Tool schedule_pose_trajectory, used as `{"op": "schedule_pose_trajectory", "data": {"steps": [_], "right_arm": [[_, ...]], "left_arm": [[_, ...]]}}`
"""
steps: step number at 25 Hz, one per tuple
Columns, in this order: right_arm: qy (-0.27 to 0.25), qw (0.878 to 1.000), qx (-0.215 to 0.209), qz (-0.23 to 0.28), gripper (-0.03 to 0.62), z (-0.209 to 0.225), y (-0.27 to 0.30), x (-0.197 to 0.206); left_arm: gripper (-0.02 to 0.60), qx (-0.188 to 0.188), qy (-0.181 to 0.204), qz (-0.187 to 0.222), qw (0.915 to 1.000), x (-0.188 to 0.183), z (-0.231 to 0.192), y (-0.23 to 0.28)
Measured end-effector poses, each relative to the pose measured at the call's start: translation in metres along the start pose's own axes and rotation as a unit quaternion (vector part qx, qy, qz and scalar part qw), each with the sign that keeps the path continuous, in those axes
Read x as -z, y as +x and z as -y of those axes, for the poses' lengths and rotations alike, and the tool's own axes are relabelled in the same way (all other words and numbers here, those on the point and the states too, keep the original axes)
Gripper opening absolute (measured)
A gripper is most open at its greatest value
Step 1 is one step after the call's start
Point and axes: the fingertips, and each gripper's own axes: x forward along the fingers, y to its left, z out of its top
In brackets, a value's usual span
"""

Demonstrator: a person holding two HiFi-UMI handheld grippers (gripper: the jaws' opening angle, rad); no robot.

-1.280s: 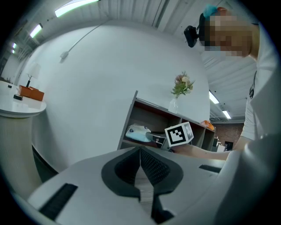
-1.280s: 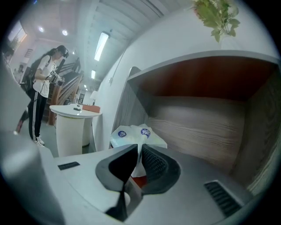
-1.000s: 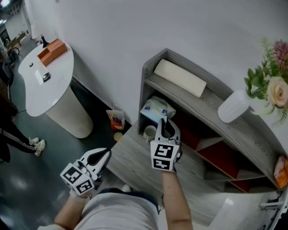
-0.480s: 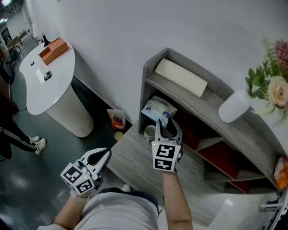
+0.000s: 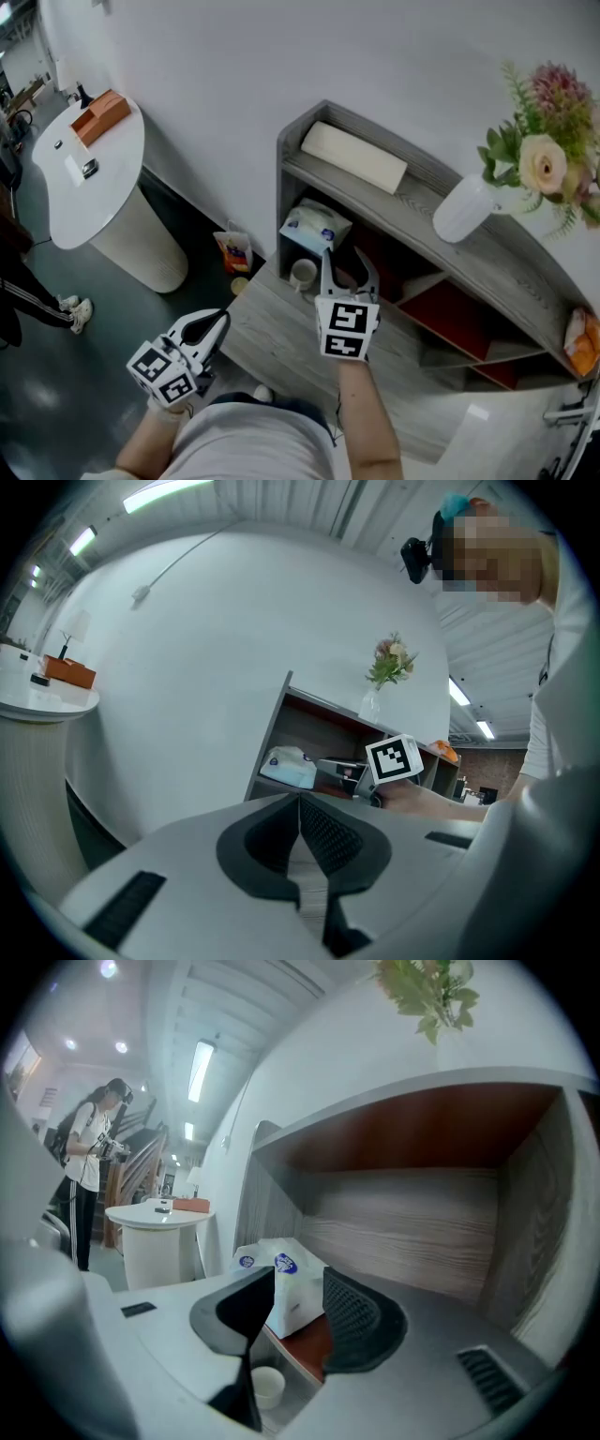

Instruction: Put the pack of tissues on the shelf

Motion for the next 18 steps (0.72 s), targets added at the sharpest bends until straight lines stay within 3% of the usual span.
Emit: {"op": "schedule_pose_trajectory", "data": {"steps": [4, 10, 18], "right_arm": [[0.034, 0.999, 0.009, 0.012, 0.144, 0.017, -0.026, -0.009], [0.090, 0.995, 0.012, 0.030, 0.058, 0.044, -0.075, -0.008], [0.140, 0.989, 0.006, 0.038, 0.049, 0.069, -0.144, 0.008]], "left_arm": [[0.017, 0.022, 0.004, -0.005, 0.9997, -0.006, 0.017, 0.011], [0.017, 0.064, 0.013, -0.017, 0.9977, -0.007, 0.047, 0.034], [0.017, 0.129, 0.020, -0.031, 0.9910, 0.000, 0.097, 0.067]]}}
